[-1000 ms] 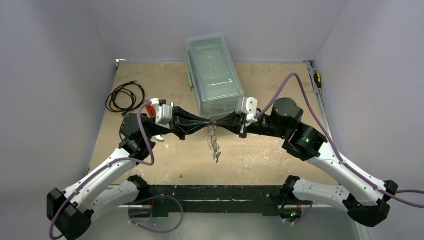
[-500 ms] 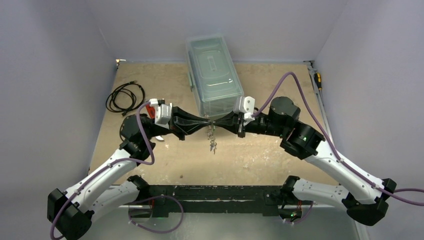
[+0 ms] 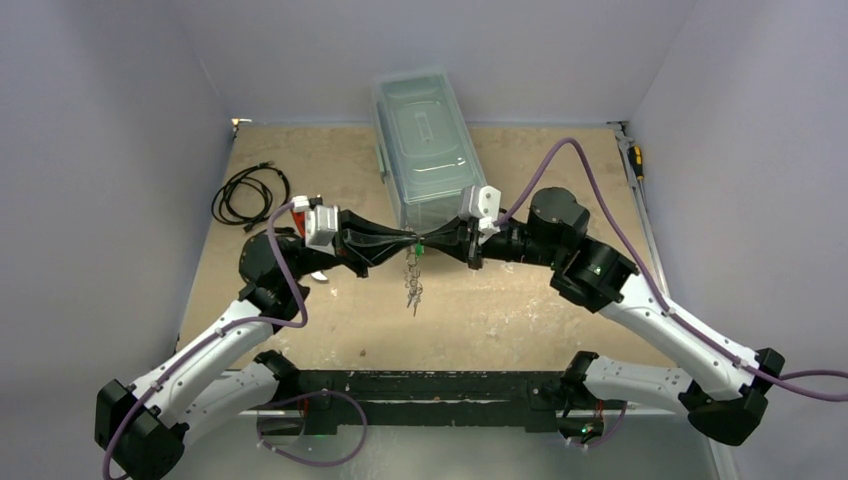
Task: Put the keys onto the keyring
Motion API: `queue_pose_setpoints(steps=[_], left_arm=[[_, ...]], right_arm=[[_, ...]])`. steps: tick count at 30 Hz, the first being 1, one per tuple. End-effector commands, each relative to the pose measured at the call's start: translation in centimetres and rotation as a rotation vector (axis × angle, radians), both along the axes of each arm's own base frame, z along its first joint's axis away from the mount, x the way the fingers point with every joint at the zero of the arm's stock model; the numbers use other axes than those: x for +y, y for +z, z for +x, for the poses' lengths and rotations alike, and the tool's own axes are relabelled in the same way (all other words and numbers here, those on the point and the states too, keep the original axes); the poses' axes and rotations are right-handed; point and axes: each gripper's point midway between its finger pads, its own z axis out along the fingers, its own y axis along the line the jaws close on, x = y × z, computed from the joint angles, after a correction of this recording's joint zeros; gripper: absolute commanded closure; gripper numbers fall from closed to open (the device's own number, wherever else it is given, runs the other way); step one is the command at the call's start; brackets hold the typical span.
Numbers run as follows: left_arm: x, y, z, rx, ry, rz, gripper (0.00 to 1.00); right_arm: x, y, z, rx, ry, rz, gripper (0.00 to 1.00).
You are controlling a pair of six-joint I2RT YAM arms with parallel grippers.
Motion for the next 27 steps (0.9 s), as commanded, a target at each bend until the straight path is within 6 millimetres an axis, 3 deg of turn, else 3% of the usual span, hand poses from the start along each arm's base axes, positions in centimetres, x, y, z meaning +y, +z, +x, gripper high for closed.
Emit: queue_pose_setpoints(steps=[1,16,27], left_arm=[[0.7,2.1,0.7,-0.025,0.059,-0.080,1.00],[1.9,2.2,2.2,0.001,0.154,-0.120,1.00],[4.1,2.1,4.9,0.034,0.355,-0.141,1.00]], right_arm=[[1.5,1.7,-2.0,-0.006,0.120,0.060,1.00],[4.0,-0.9,-3.0,0.031,0.168,-0.014,1.00],[5.0,-2.3,-3.7,0.043,0.176,-0.038,1.00]])
